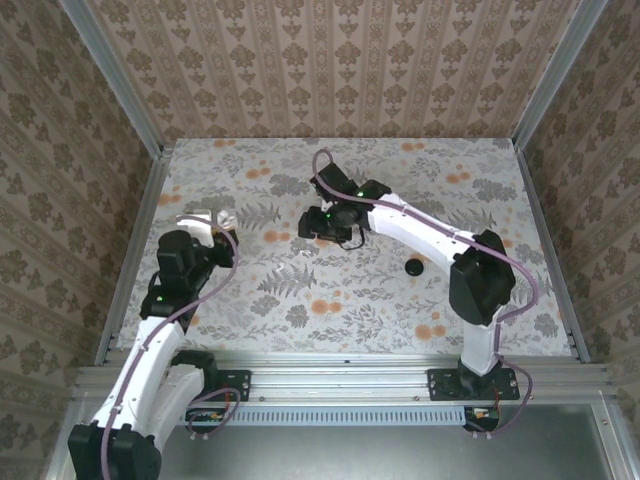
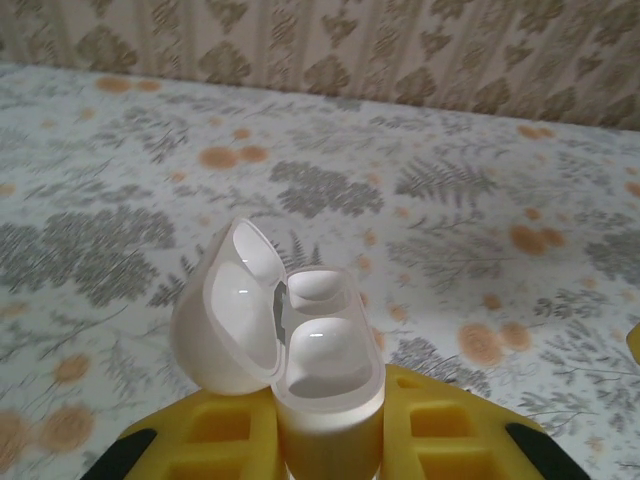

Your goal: Insert wireless bluetooth earbuds into charging case

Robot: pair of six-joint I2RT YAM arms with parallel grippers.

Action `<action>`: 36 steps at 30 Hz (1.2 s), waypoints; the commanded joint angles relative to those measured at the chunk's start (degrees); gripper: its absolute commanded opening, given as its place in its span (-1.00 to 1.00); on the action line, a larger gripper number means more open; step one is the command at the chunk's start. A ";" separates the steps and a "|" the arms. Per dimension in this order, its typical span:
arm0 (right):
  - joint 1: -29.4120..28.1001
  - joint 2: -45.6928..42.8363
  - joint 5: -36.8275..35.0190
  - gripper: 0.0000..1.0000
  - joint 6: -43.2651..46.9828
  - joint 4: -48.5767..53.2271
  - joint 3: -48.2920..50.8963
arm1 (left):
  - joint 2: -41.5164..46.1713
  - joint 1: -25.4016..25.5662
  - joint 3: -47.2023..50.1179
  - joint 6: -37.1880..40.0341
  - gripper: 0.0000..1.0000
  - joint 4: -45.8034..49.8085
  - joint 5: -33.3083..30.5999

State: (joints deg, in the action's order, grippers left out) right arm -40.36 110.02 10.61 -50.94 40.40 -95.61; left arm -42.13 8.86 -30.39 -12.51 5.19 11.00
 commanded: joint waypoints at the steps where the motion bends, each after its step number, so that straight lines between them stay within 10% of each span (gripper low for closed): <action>1: -0.91 4.03 -0.72 0.06 -18.50 -1.55 -2.22 | 1.12 -0.93 -1.58 -0.73 -0.58 3.04 -1.71; 36: -6.40 35.96 5.20 -0.25 -24.18 16.98 -36.40 | 2.22 -0.68 -2.19 3.54 -0.57 7.09 -6.74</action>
State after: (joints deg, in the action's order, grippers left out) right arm -46.54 144.33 14.17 -75.22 54.11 -130.21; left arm -40.75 8.16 -30.50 -10.24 11.38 5.04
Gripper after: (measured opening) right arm 0.377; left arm 0.218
